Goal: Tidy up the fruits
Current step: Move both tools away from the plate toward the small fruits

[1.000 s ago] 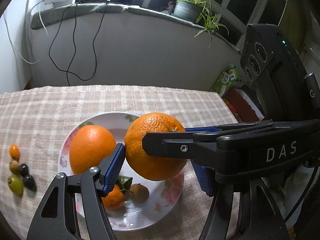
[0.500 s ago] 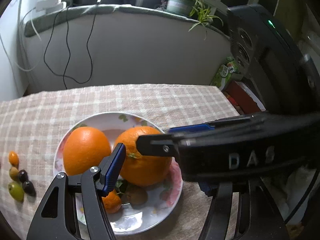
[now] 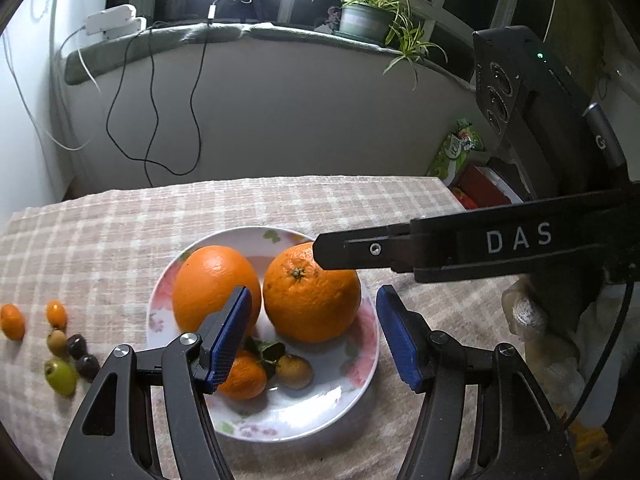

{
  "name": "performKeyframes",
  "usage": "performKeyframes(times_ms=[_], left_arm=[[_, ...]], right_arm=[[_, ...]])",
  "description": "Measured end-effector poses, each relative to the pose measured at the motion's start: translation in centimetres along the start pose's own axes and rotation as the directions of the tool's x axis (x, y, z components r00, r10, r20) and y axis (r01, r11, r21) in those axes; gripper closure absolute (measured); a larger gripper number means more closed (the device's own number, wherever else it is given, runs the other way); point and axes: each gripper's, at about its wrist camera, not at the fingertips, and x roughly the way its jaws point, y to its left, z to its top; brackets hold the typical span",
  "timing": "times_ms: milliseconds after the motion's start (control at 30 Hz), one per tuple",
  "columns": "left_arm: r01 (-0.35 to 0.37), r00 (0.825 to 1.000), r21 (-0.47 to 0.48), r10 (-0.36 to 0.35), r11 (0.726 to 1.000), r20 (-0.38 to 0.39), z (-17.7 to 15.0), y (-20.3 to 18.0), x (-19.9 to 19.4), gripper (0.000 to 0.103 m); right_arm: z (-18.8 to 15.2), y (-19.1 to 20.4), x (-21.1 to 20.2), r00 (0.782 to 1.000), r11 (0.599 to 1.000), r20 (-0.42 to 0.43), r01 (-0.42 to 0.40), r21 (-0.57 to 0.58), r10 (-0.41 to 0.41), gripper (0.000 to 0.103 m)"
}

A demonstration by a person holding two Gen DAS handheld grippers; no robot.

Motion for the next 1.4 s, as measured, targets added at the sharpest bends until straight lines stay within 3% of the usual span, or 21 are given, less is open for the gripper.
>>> performKeyframes(times_ms=[133,533,933,1400], left_arm=[[-0.013,1.000,0.012,0.013,1.000,0.006,-0.7,0.0,-0.8,0.038],[-0.071,0.996,0.036,0.069,0.997,0.056,-2.6,0.9,-3.5,0.035],[-0.118,0.988,0.026,0.115,0.993,0.100,-4.7,2.5,-6.4,0.035],[-0.180,0.977,-0.114,0.191,0.977,0.098,-7.7,10.4,-9.3,0.035]], right_arm=[[-0.3,0.2,-0.2,1.000,1.000,0.015,0.000,-0.007,0.000,0.037],[-1.8,1.3,-1.5,0.989,0.990,0.110,0.104,-0.095,-0.094,0.019],[-4.2,3.0,-1.5,0.977,0.981,0.183,0.140,-0.132,-0.114,0.019],[-4.9,8.5,-0.2,0.972,0.958,0.218,0.139,-0.252,-0.084,0.019]])
